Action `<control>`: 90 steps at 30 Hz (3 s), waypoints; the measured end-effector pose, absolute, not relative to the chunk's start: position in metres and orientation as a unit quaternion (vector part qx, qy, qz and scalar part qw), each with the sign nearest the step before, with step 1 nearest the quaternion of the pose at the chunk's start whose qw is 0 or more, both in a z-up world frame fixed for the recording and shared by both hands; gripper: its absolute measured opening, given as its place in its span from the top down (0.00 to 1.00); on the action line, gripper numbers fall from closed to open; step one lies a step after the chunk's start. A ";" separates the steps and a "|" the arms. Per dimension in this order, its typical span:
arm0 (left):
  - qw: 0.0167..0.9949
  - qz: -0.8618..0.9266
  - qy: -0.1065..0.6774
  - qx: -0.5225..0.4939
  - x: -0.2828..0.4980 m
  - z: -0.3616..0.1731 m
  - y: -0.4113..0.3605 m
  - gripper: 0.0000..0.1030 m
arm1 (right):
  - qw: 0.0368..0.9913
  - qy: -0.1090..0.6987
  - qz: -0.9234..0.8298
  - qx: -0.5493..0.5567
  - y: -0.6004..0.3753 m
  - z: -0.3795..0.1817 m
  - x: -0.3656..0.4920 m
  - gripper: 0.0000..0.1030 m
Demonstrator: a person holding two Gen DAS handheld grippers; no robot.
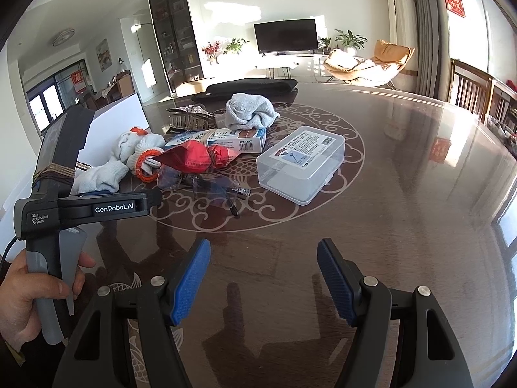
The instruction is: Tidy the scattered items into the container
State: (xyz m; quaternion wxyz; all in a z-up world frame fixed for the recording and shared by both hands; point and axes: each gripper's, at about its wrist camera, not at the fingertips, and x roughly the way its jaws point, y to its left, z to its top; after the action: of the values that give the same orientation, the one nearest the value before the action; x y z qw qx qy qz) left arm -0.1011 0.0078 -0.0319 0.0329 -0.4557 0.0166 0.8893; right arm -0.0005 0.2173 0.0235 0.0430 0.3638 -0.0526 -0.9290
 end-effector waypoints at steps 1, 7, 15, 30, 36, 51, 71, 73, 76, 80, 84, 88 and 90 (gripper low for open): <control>0.033 0.889 0.016 -0.456 -0.101 -0.032 0.008 0.00 | 0.043 -0.052 -0.929 0.364 0.217 0.023 -0.001 0.32; 0.033 0.889 0.016 -0.456 -0.101 -0.032 0.008 0.00 | 0.042 -0.052 -0.928 0.367 0.217 0.023 -0.002 0.32; 0.033 0.889 0.017 -0.456 -0.101 -0.032 0.008 0.00 | 0.040 -0.050 -0.927 0.370 0.216 0.022 -0.003 0.32; 0.075 0.882 0.040 -0.464 -0.078 -0.030 0.001 0.00 | 0.022 -0.160 -0.905 0.394 0.254 0.018 -0.042 0.32; 0.069 0.888 0.036 -0.453 -0.080 -0.031 0.004 0.00 | -0.005 -0.191 -0.894 0.405 0.266 0.028 -0.098 0.32; 0.070 0.888 0.037 -0.454 -0.082 -0.031 0.006 0.00 | -0.053 -0.028 -0.897 0.438 0.234 0.016 -0.143 0.36; 0.091 0.893 -0.065 -0.437 -0.105 -0.011 -0.055 0.07 | -0.047 0.032 -0.902 0.428 0.252 0.014 -0.079 0.38; 0.091 0.896 -0.073 -0.428 -0.100 -0.009 -0.061 0.45 | -0.049 0.036 -0.902 0.428 0.251 0.014 -0.080 0.38; 0.101 0.884 -0.095 -0.446 -0.092 -0.013 -0.071 0.74 | -0.049 0.036 -0.902 0.428 0.251 0.014 -0.080 0.38; 0.122 0.870 -0.105 -0.467 -0.066 -0.009 -0.074 0.74 | -0.029 0.019 -0.903 0.428 0.255 0.015 -0.074 0.38; 0.122 0.868 -0.072 -0.475 -0.040 -0.007 -0.066 0.68 | -0.021 0.039 -0.902 0.430 0.251 0.015 -0.052 0.38; 0.092 0.875 -0.049 -0.473 -0.050 -0.008 -0.058 0.25 | -0.020 0.043 -0.902 0.429 0.252 0.015 -0.049 0.37; 0.067 0.885 -0.029 -0.460 -0.056 -0.004 -0.056 0.15 | -0.015 0.034 -0.900 0.434 0.255 0.015 -0.051 0.37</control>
State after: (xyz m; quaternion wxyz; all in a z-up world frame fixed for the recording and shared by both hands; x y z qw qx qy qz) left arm -0.0558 -0.0561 -0.0042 0.0670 -0.4595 -0.0289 0.8852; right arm -0.0508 0.2554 0.0149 -0.0150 0.4342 0.0336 -0.9001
